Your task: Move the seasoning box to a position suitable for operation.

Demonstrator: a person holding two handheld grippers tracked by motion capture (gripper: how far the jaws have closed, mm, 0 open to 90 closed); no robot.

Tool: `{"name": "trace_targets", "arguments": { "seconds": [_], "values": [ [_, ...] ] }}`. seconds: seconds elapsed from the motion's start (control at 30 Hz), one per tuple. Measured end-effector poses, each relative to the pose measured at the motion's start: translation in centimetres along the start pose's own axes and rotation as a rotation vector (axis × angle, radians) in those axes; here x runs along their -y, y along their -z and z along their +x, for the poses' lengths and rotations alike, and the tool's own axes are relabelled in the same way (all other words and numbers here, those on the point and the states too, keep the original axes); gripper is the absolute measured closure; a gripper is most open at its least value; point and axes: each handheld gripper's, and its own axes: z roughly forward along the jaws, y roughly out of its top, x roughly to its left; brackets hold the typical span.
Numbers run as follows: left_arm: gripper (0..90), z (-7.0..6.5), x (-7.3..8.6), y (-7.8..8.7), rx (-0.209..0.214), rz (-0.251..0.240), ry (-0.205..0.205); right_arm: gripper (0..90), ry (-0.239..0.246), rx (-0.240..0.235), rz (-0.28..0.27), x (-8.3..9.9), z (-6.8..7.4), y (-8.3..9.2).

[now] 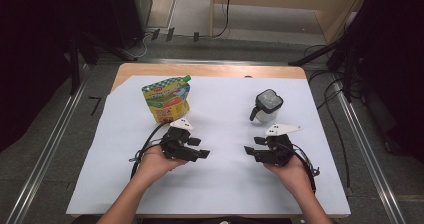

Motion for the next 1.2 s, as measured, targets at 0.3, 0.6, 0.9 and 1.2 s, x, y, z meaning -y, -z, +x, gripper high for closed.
{"name": "trace_targets", "arguments": {
  "seconds": [0.3,0.6,0.9,1.2],
  "values": [
    [40.1,0.0,0.0,-0.1,-0.012,0.018,-0.014,48.6,0.027,-0.022,0.006,0.0,0.5,-0.1],
    [38.4,-0.1,0.0,0.5,-0.02,-0.001,-0.04,51.1,0.011,-0.023,0.012,-0.1,0.3,0.2],
    [33.9,0.2,0.0,1.2,-0.012,-0.008,-0.039,50.5,0.021,-0.016,0.01,-0.5,0.0,0.2],
    [26.8,0.1,-0.1,1.5,0.015,-0.042,-0.053,46.6,0.033,-0.006,-0.003,-0.6,-0.3,0.4]
  ]
}}
